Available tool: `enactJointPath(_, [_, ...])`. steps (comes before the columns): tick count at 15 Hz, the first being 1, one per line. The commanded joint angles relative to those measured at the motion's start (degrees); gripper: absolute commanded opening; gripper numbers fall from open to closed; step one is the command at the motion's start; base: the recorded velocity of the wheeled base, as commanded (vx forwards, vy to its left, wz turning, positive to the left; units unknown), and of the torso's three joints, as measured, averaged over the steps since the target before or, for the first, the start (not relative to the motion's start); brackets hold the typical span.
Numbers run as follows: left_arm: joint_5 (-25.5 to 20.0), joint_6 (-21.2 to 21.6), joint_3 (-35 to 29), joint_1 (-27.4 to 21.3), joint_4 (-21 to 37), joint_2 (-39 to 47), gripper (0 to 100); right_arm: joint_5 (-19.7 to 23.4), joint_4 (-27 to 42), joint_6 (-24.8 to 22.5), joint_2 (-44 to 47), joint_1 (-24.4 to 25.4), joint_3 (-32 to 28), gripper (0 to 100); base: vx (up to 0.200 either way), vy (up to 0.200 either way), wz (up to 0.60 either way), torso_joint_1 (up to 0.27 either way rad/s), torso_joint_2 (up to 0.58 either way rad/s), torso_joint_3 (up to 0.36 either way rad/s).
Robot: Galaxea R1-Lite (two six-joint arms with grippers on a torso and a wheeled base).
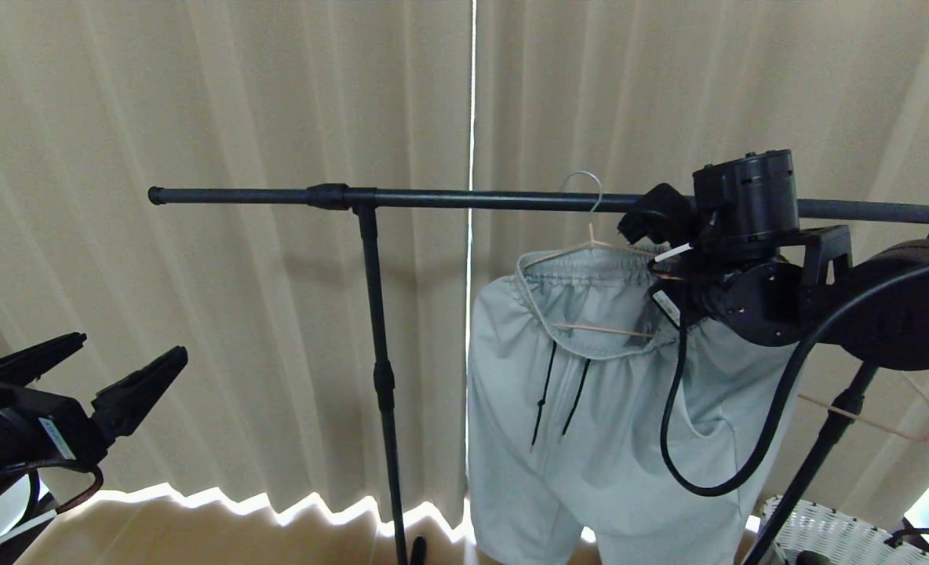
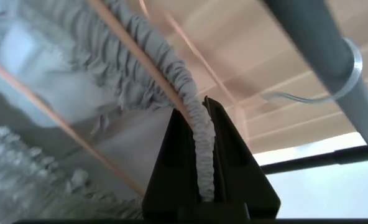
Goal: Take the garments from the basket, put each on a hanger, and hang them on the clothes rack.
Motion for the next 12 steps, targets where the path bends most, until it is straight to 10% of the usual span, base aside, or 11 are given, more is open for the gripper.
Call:
enactJointPath(1, [0.01,-0.07,-0.01,-0.01,-0.02,0.07,100,-0.01,-0.02,-0.05,0.70,0.87,-0.04,0,0.000,0.000,0.00,0.000,0.00,0.000])
enactJointPath(11, [0.01,0.01,-0.01,-0.01,-0.02,0.33,100,0.52,-0.28,0.12,2.19,2.10,-0.65,0,0.000,0.000,0.00,0.000,0.00,0.000])
enactJointPath(12, [0.01,0.01,-0.01,-0.01,0.06,0.42,100,0.70,-0.55,0.21,2.01,2.19,-0.56,100,0.000,0.000,0.00,0.000,0.00,0.000])
